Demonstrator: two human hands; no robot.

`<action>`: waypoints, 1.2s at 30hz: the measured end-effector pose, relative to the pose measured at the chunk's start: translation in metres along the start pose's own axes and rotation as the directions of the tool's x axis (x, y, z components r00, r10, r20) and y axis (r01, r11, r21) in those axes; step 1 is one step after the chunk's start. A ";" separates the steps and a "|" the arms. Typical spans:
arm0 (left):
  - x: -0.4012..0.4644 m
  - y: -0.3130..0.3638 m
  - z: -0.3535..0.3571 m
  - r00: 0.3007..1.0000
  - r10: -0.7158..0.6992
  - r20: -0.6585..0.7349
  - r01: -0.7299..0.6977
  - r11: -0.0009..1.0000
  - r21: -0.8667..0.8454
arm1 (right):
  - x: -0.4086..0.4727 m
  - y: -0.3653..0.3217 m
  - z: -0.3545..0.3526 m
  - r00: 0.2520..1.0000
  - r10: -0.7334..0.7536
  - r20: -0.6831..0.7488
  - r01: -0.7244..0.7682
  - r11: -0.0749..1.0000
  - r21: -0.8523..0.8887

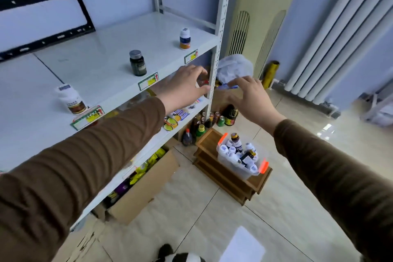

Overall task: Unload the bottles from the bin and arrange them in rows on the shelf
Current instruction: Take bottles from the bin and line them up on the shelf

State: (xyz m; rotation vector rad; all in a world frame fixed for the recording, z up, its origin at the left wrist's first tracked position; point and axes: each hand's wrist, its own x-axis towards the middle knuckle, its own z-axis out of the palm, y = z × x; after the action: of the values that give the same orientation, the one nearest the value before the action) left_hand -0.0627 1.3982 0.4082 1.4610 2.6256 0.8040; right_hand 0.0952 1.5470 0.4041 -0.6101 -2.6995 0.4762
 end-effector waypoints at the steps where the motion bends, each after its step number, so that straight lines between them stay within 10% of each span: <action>1: 0.011 0.003 0.014 1.000 -0.002 0.011 0.002 1.000 0.012 | 0.003 0.016 0.002 1.000 0.014 0.011 -0.014 1.000 0.004; 18: 0.141 -0.009 0.263 0.909 -0.148 0.389 0.201 0.974 -0.100 | 0.063 0.261 0.114 0.896 0.207 0.392 -0.233 0.972 0.020; 36: 0.101 -0.059 0.480 0.696 -0.513 0.502 0.542 0.834 0.101 | 0.077 0.439 0.314 0.559 0.080 0.825 -0.078 0.996 -0.044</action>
State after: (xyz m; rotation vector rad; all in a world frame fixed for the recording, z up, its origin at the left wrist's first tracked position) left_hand -0.0366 1.6565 -0.0117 0.6773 2.3614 0.3478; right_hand 0.0622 1.8796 -0.0272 -0.6059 -3.5728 1.0035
